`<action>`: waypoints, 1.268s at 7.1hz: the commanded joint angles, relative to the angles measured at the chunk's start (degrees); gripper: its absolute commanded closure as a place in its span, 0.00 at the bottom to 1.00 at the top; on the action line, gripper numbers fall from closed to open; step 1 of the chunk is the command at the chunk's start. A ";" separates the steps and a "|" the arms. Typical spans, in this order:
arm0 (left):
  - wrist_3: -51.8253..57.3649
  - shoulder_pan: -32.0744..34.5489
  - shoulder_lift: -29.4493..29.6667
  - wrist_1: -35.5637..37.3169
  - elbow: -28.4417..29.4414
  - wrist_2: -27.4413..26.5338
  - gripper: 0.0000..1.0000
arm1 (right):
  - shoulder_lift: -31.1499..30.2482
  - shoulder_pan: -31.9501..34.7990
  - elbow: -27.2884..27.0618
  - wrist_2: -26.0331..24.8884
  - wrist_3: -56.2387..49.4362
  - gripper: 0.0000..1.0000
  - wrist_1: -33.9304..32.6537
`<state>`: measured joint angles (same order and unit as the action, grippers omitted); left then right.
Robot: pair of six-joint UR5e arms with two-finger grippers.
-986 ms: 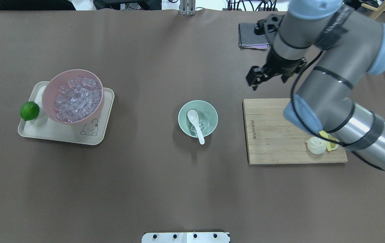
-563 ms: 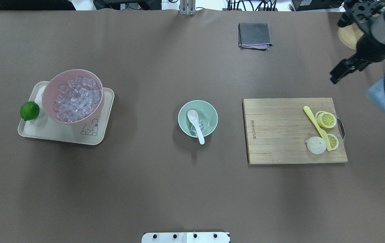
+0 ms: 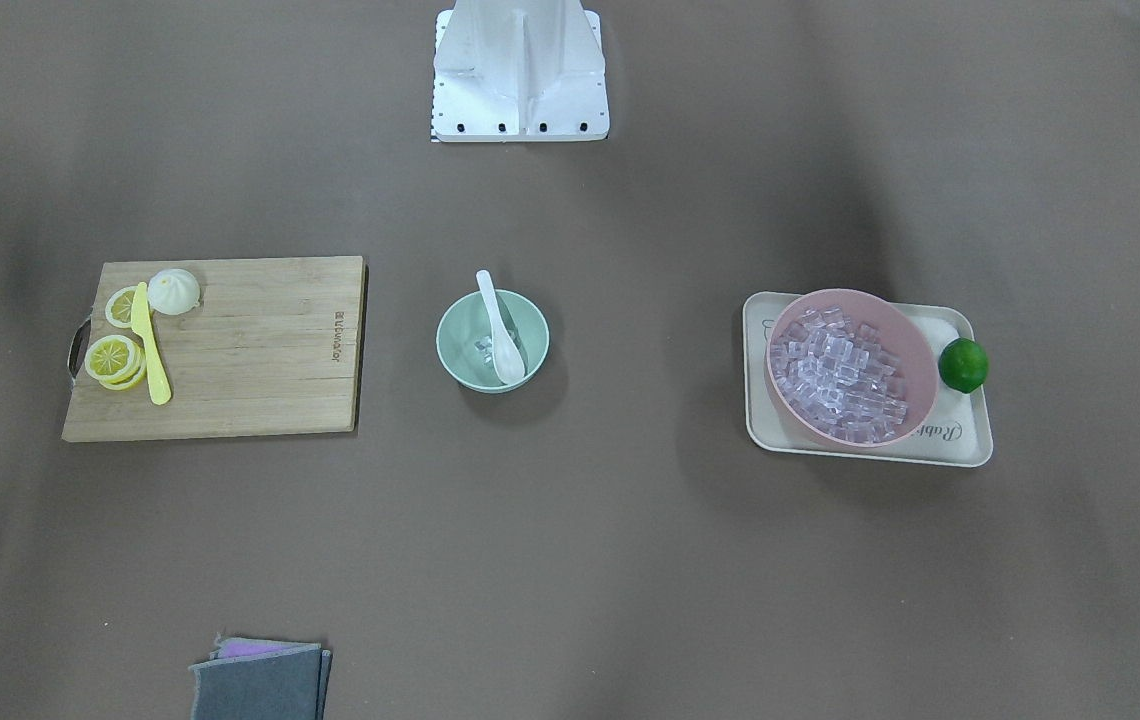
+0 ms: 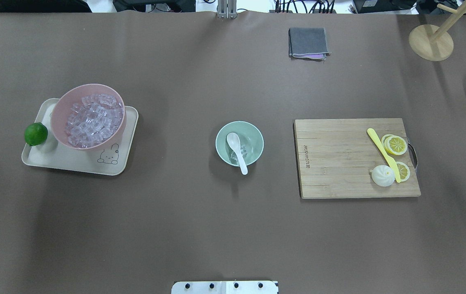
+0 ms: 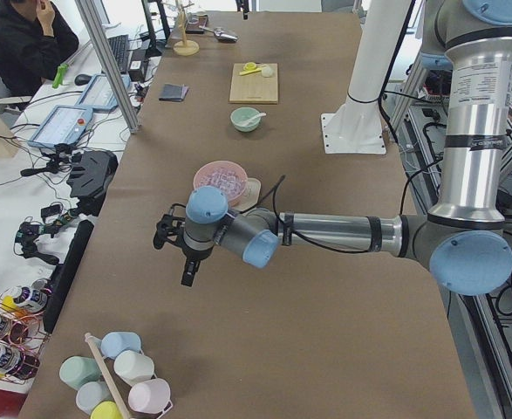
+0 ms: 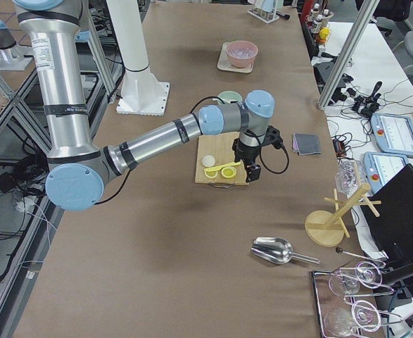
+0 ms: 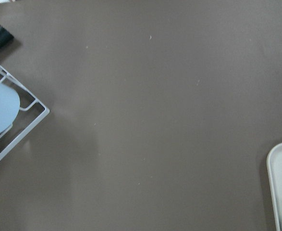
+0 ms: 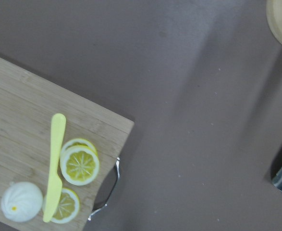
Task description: Put spoon and ice into bowl
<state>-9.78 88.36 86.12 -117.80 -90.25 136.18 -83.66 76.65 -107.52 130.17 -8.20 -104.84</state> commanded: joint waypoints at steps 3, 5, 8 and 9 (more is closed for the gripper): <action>6.00 4.98 -4.38 0.38 0.60 0.59 0.02 | -3.42 8.15 12.30 0.16 -0.94 0.00 4.71; 5.21 4.63 -1.85 4.03 -0.45 -0.92 0.02 | -7.89 10.88 14.44 2.27 -1.63 0.00 8.58; 2.34 2.53 4.84 11.01 -1.24 -3.97 0.02 | -9.50 11.95 13.22 2.54 -0.59 0.00 8.51; -1.95 1.04 5.63 10.84 -1.16 -4.34 0.02 | -9.15 11.95 12.17 2.45 0.11 0.00 7.99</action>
<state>-7.62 90.98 90.48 -107.42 -91.20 132.92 -92.99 88.50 -94.38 132.67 -8.80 -96.45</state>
